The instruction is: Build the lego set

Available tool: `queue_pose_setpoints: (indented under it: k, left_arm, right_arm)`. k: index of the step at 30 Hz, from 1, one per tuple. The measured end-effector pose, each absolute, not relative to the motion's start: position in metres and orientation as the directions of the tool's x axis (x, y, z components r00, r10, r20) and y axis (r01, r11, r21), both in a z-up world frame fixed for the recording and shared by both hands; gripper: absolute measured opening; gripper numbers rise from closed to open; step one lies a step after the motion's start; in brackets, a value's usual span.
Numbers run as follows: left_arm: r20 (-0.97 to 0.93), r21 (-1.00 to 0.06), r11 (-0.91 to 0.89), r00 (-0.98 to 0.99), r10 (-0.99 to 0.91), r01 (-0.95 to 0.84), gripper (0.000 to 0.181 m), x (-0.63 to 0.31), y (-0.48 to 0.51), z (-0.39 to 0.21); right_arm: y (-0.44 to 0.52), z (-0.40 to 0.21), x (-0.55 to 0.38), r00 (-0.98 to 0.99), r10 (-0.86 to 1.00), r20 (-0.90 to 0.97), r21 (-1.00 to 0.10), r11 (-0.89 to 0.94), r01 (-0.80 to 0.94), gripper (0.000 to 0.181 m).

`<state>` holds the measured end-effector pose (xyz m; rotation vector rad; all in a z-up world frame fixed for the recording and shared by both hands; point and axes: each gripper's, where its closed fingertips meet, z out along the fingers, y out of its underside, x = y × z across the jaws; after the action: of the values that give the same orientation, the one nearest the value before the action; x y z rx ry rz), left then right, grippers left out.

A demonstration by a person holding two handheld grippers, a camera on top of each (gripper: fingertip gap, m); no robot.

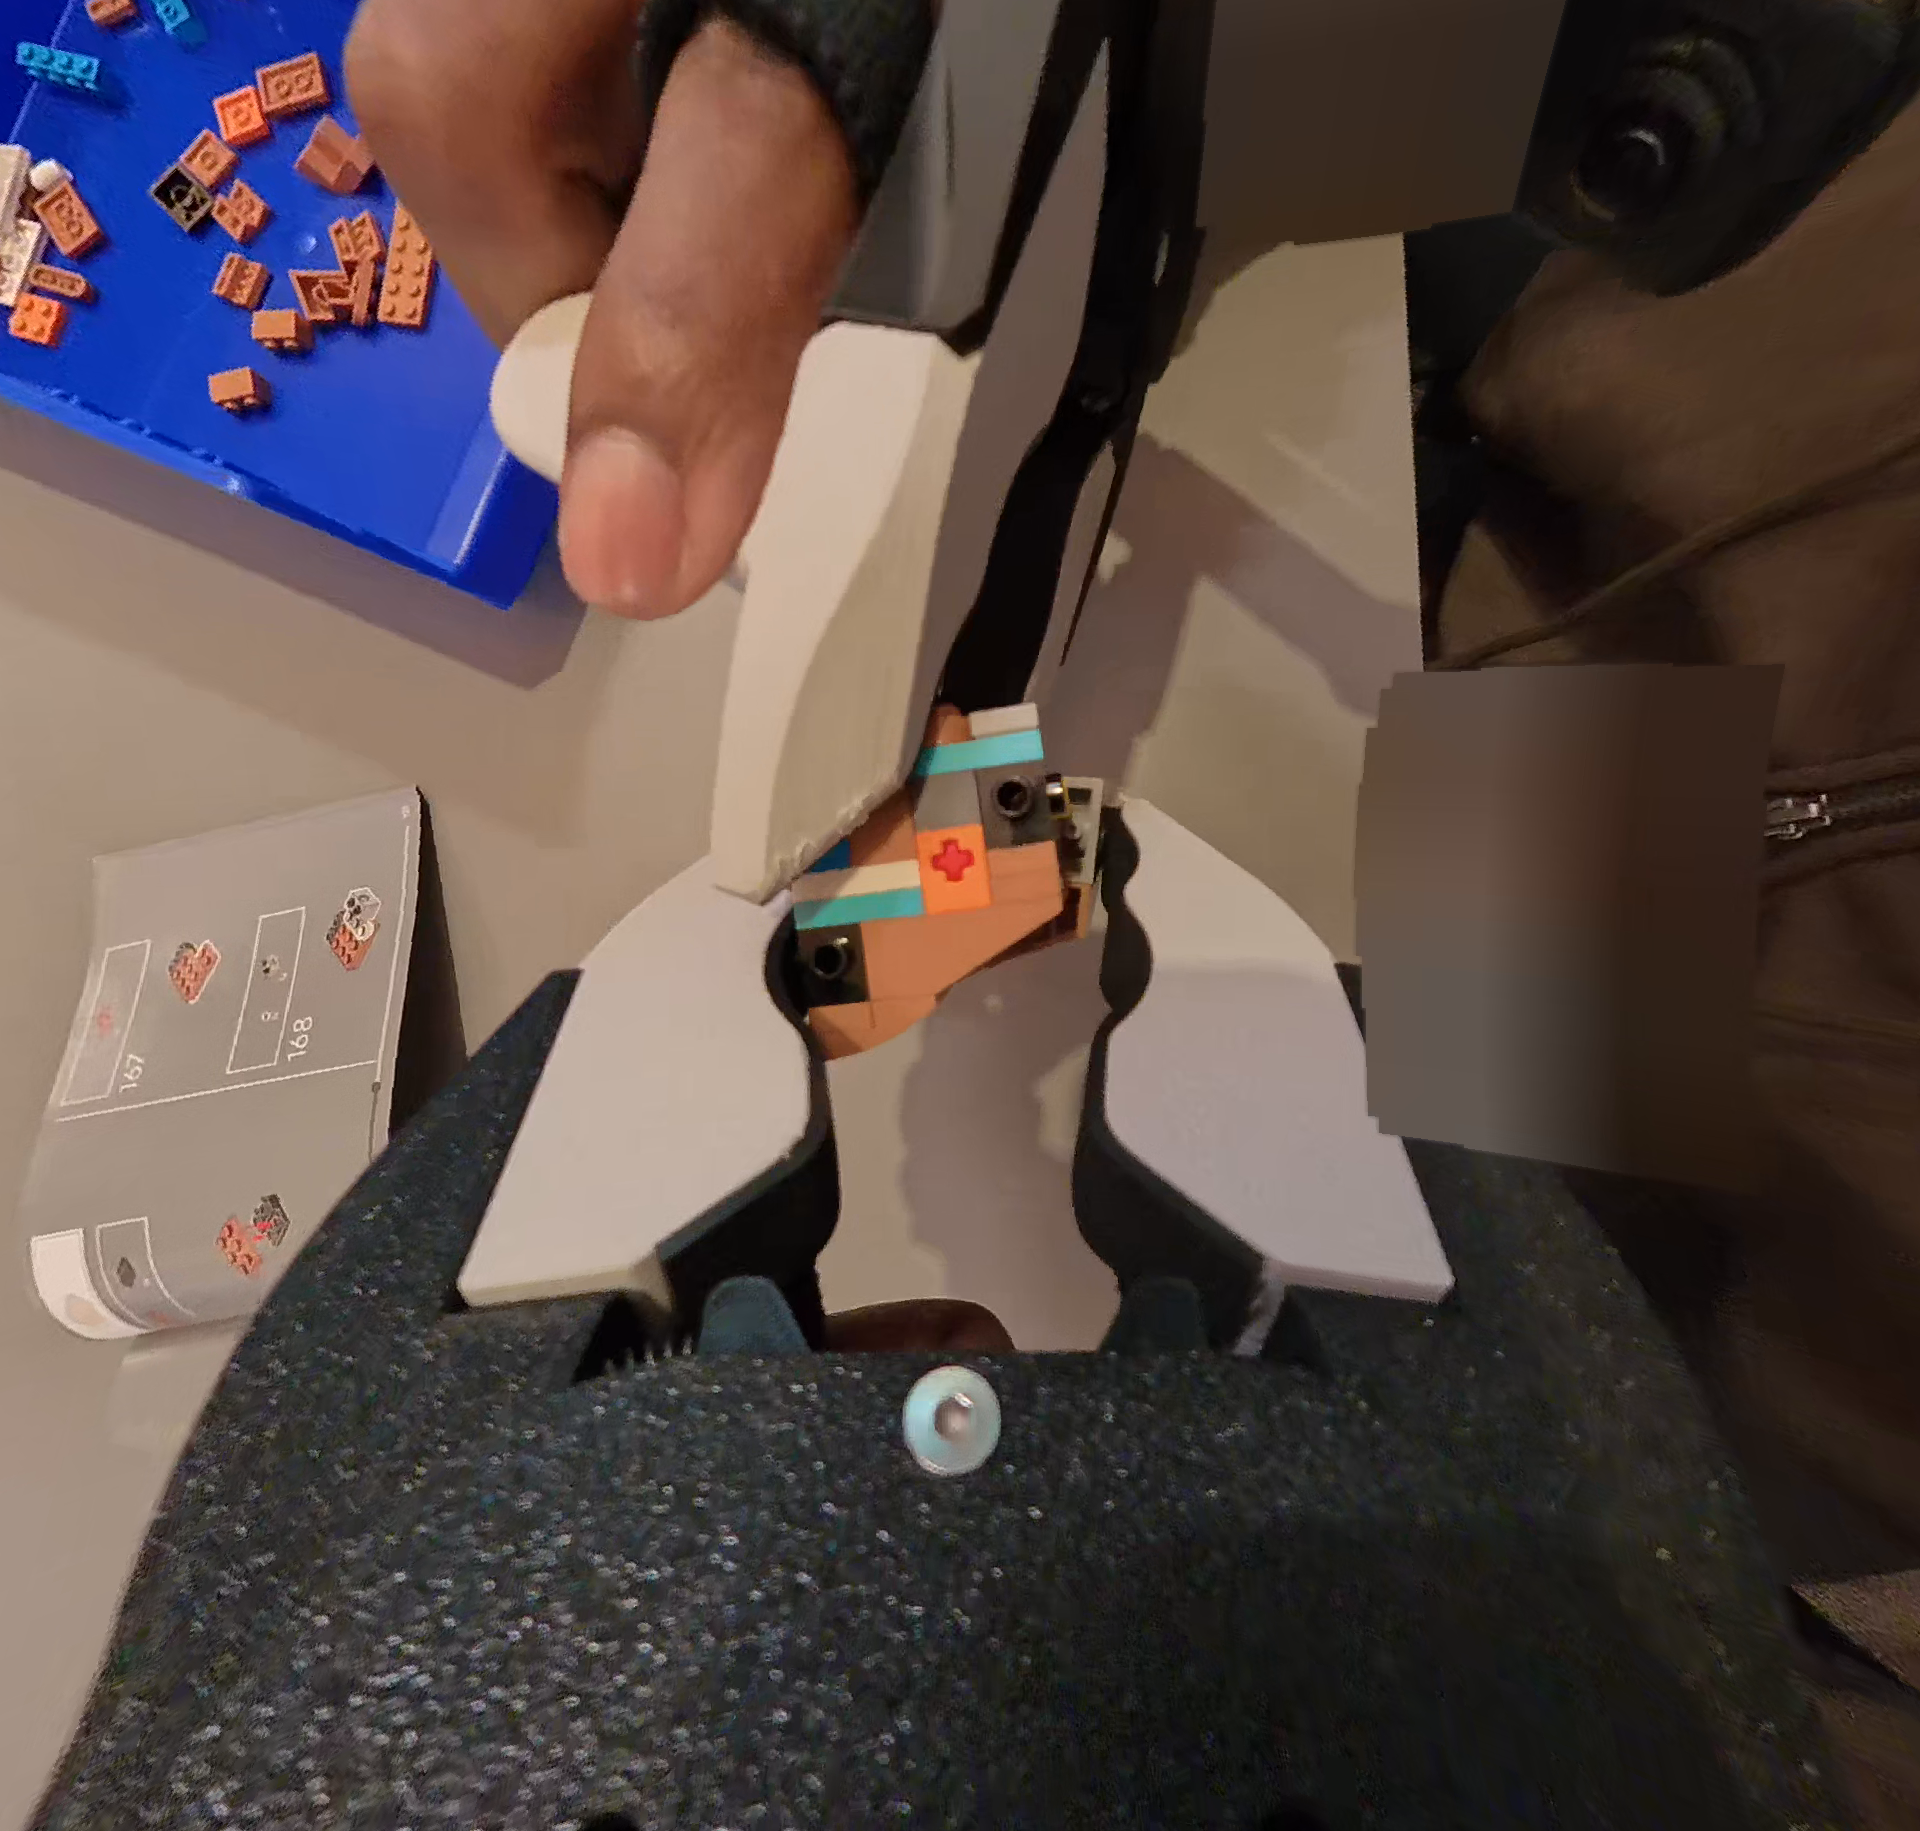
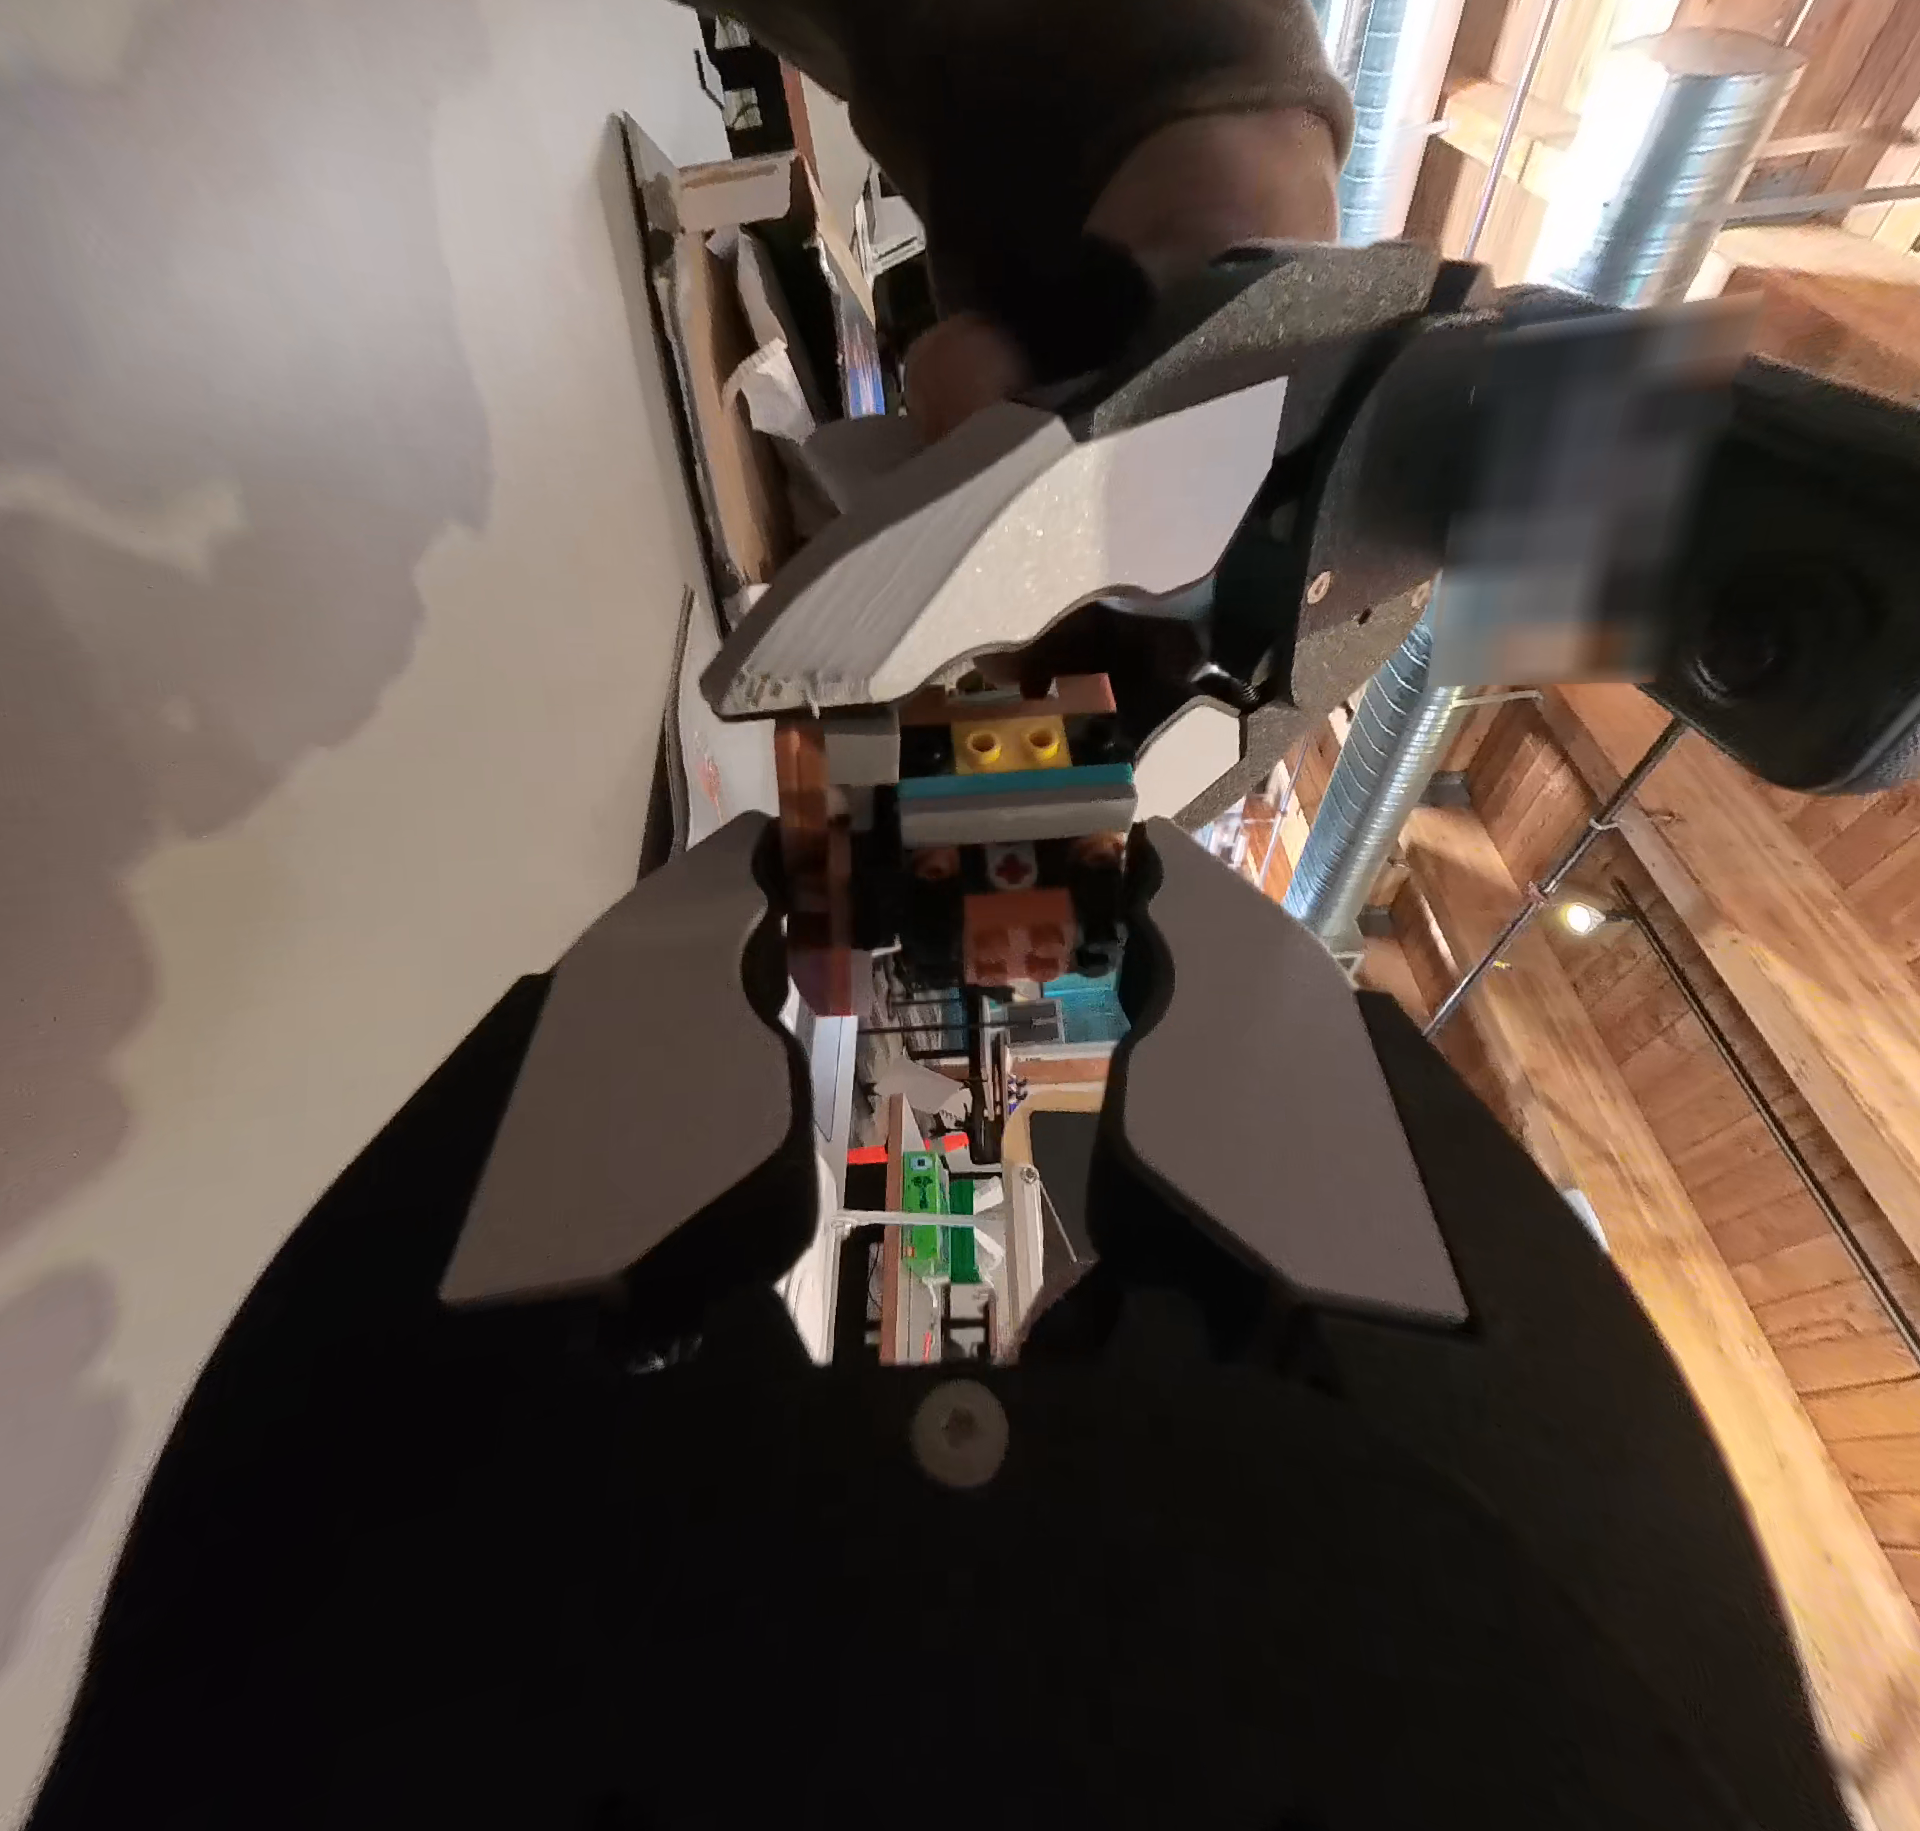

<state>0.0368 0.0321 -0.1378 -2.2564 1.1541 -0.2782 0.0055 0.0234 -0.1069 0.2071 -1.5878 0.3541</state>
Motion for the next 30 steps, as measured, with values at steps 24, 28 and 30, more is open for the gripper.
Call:
queue_pose_setpoints:
  k: [24, 28, 30]
  left_arm:
    - [-0.165, -0.577, -0.440, 0.626, -0.763, -0.688, 0.053, 0.030, 0.033, -0.142]
    - [-0.174, -0.582, -0.426, 0.618, -0.767, -0.693, 0.053, 0.034, 0.034, -0.139]
    - [-0.182, -0.584, -0.423, 0.619, -0.764, -0.693, 0.053, 0.033, 0.035, -0.138]
  right_arm:
    - [0.021, -0.115, 0.009, -0.293, 0.339, 0.894, -0.420, 0.862, -0.285, 0.068]
    - [0.021, -0.113, 0.012, -0.301, 0.355, 0.885, -0.441, 0.846, -0.300, 0.070]
    - [0.022, -0.112, 0.013, -0.299, 0.353, 0.887, -0.439, 0.847, -0.302, 0.069]
